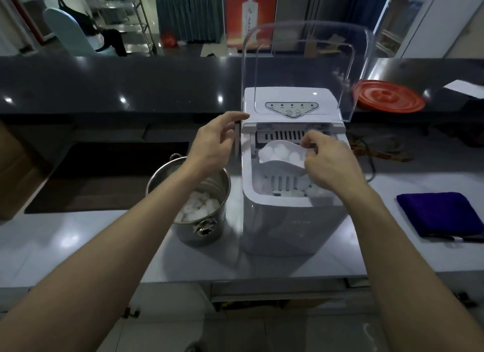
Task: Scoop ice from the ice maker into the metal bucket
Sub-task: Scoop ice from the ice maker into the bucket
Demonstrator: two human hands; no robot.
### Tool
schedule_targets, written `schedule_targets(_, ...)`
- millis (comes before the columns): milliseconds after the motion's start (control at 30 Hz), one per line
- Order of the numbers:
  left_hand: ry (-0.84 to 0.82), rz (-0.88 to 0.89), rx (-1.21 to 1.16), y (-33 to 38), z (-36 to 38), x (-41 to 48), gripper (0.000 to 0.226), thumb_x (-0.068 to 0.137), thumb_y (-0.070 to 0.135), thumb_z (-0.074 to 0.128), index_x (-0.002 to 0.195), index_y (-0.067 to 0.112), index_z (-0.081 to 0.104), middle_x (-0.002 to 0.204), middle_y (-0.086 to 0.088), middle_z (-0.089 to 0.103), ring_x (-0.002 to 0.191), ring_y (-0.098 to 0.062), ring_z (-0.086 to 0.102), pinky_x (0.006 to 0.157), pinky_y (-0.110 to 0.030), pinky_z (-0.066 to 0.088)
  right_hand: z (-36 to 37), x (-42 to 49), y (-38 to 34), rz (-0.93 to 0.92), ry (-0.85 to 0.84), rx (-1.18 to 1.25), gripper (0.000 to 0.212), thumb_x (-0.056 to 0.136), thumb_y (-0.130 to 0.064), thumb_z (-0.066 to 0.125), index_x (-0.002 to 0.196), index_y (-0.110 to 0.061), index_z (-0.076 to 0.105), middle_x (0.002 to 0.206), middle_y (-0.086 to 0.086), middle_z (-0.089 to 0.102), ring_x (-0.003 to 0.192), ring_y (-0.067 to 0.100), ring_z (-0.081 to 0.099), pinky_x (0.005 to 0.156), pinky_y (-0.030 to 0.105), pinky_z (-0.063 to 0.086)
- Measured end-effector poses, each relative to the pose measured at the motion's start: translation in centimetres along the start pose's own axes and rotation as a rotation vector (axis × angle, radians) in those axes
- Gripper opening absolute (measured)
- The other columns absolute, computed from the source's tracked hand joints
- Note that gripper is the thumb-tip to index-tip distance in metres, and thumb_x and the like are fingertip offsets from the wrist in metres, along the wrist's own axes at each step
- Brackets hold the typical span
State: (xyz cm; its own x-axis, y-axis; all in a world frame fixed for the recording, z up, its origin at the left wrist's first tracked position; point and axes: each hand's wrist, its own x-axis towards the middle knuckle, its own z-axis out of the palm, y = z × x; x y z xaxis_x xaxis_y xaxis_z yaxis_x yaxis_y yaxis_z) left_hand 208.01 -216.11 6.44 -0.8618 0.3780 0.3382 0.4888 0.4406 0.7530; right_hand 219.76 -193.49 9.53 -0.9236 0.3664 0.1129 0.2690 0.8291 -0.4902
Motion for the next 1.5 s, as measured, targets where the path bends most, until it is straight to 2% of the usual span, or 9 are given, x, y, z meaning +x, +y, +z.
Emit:
schedule_targets(167, 0.025, 0.004, 0.004, -4.7, -4.8, -1.3, 0.035, 0.106, 0.009, 0.057, 0.130, 0.031, 0.072, 0.124, 0.020, 0.072, 0.117, 0.005, 0.065, 0.101, -0.018, 0.052, -0.6, -2.0, -4.2, 0.017, 0.072, 0.039, 0.021, 0.098, -0.017, 0.048, 0.105, -0.031, 0.061, 0.103, 0.003, 0.069, 0.086, 0.031, 0.063, 0.072, 0.042, 0.056)
schedule_targets(300, 0.011, -0.071, 0.083, -9.9, -7.9, -2.2, 0.031, 0.103, 0.014, 0.064, 0.127, 0.033, 0.072, 0.119, 0.015, 0.073, 0.113, -0.003, 0.068, 0.105, -0.037, 0.058, 0.2, -3.4, -8.0, 0.032, 0.085, 0.067, 0.019, 0.099, -0.018, 0.048, 0.105, -0.030, 0.061, 0.102, 0.005, 0.070, 0.086, 0.031, 0.064, 0.078, 0.044, 0.058)
schedule_targets(400, -0.005, -0.131, 0.128, -12.9, -9.5, -3.3, 0.027, 0.103, 0.019, 0.066, 0.127, 0.032, 0.071, 0.118, 0.011, 0.071, 0.112, -0.007, 0.068, 0.105, -0.039, 0.057, 1.6, -4.4, -10.8, 0.054, 0.091, 0.085, 0.019, 0.098, -0.016, 0.048, 0.105, -0.029, 0.061, 0.102, 0.003, 0.071, 0.085, 0.029, 0.064, 0.076, 0.040, 0.056)
schedule_targets(600, -0.152, -0.206, 0.245, -16.9, -10.8, -4.5, 0.015, 0.103, 0.043, 0.068, 0.112, 0.033, 0.071, 0.088, 0.013, 0.071, 0.084, -0.004, 0.067, 0.071, -0.025, 0.049, 5.9, -6.0, -15.0, 0.133, 0.118, 0.074, 0.017, 0.098, -0.015, 0.048, 0.106, -0.026, 0.059, 0.093, 0.004, 0.064, 0.090, 0.032, 0.060, 0.078, 0.041, 0.051)
schedule_targets(700, -0.241, -0.176, 0.278, -17.7, -10.4, -4.4, 0.015, 0.105, 0.038, 0.063, 0.104, 0.027, 0.074, 0.076, 0.009, 0.071, 0.073, -0.009, 0.067, 0.065, -0.032, 0.048, 8.3, -6.7, -16.0, 0.176, 0.130, 0.065, 0.018, 0.096, -0.011, 0.048, 0.104, -0.022, 0.060, 0.087, 0.005, 0.059, 0.089, 0.034, 0.058, 0.074, 0.040, 0.049)
schedule_targets(767, -0.253, -0.152, 0.282, -17.8, -10.0, -4.4, 0.015, 0.106, 0.033, 0.060, 0.104, 0.025, 0.073, 0.074, 0.008, 0.070, 0.072, -0.012, 0.067, 0.066, -0.037, 0.050, 9.9, -7.0, -16.1, 0.221, 0.119, 0.057, 0.018, 0.093, -0.009, 0.048, 0.101, -0.021, 0.059, 0.082, 0.002, 0.057, 0.085, 0.033, 0.058, 0.070, 0.041, 0.050)
schedule_targets(867, -0.235, -0.117, 0.286, -17.6, -9.7, -4.6, 0.016, 0.106, 0.030, 0.056, 0.106, 0.023, 0.071, 0.076, 0.009, 0.070, 0.074, -0.015, 0.067, 0.071, -0.043, 0.056, 12.1, -7.1, -16.0, 0.261, 0.060, 0.025, 0.017, 0.091, -0.007, 0.049, 0.099, -0.019, 0.057, 0.077, 0.000, 0.051, 0.083, 0.034, 0.053, 0.062, 0.038, 0.038)
schedule_targets(1133, -0.184, -0.060, 0.242, -17.4, -9.2, -5.6, 0.018, 0.106, 0.028, 0.055, 0.112, 0.024, 0.072, 0.069, 0.014, 0.062, 0.073, -0.016, 0.065, 0.070, -0.039, 0.055, 14.4, -7.3, -16.0, 0.308, 0.019, -0.007, 0.025, 0.085, -0.002, 0.047, 0.105, -0.013, 0.057, 0.096, 0.017, 0.066, 0.093, 0.041, 0.060, 0.075, 0.041, 0.050)
schedule_targets(1500, -0.111, 0.038, 0.234, -17.2, -8.8, -6.5, 0.018, 0.106, 0.030, 0.057, 0.115, 0.027, 0.073, 0.073, 0.016, 0.063, 0.073, -0.018, 0.066, 0.070, -0.038, 0.055, 15.1, -6.7, -15.4, 0.263, 0.022, -0.152, 0.028, 0.086, 0.002, 0.047, 0.111, -0.011, 0.054, 0.095, 0.018, 0.065, 0.087, 0.037, 0.053, 0.072, 0.040, 0.043)
